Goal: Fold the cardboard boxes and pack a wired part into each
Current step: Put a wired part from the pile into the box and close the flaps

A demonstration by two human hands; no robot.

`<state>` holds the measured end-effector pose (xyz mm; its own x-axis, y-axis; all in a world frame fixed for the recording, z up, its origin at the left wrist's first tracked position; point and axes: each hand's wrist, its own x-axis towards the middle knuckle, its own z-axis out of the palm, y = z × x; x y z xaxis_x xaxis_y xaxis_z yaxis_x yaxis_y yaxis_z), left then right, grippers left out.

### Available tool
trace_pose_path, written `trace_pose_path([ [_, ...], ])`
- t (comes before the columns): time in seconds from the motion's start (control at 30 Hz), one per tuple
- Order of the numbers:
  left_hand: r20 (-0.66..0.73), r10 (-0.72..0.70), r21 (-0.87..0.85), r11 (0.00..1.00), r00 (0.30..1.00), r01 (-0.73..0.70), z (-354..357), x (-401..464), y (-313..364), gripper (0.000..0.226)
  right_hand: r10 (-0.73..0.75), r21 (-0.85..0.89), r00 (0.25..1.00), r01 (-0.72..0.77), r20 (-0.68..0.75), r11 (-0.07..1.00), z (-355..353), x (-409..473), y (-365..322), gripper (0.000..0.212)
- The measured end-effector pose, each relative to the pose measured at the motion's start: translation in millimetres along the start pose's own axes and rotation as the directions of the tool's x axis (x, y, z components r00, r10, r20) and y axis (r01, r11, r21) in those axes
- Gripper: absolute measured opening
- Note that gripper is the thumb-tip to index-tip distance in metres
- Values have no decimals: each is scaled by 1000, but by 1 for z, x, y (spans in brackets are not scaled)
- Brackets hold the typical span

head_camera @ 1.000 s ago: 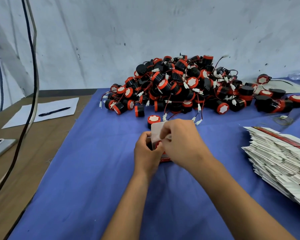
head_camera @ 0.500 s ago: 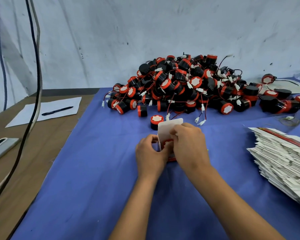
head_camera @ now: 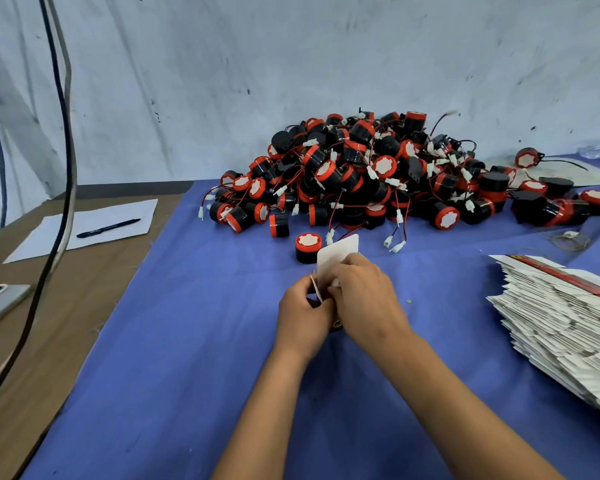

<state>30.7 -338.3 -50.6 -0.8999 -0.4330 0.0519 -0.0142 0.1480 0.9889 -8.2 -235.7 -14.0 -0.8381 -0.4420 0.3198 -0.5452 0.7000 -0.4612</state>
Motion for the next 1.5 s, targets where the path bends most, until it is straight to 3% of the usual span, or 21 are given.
trace_pose_path([
  [0.23,35,-34,-70,997,999,36,-8,0,3,18,-88,-69,995,85,-44,994,2,-1,-1,14],
  [0.4,59,10,5,1000,998,-11,-3,-2,4,13,-53,28,993,56,-101,998,1,-1,5,5],
  [0.5,9,44,83,996,999,-44,2,-4,4,17,-80,45,996,78,33,996,-7,8,8,8],
  [0.63,77,24,-31,999,997,-21,-3,-2,3,2,-197,-47,953,213,229,976,-18,13,10,22],
  [0.77,265,41,-11,999,963,-40,-15,2,-1,39,-168,-8,979,170,118,985,-23,9,11,19],
  [0.9,184,82,111,988,979,-104,-12,3,-5,40,-174,-2,985,174,-10,985,-17,-1,11,3],
  [1.1,161,98,80,990,982,-112,-12,5,-5,37,-287,87,941,276,179,957,-28,1,15,11],
  [1.5,182,130,103,983,975,-150,-17,9,-11,40,-268,-72,927,296,261,953,-29,5,24,27],
])
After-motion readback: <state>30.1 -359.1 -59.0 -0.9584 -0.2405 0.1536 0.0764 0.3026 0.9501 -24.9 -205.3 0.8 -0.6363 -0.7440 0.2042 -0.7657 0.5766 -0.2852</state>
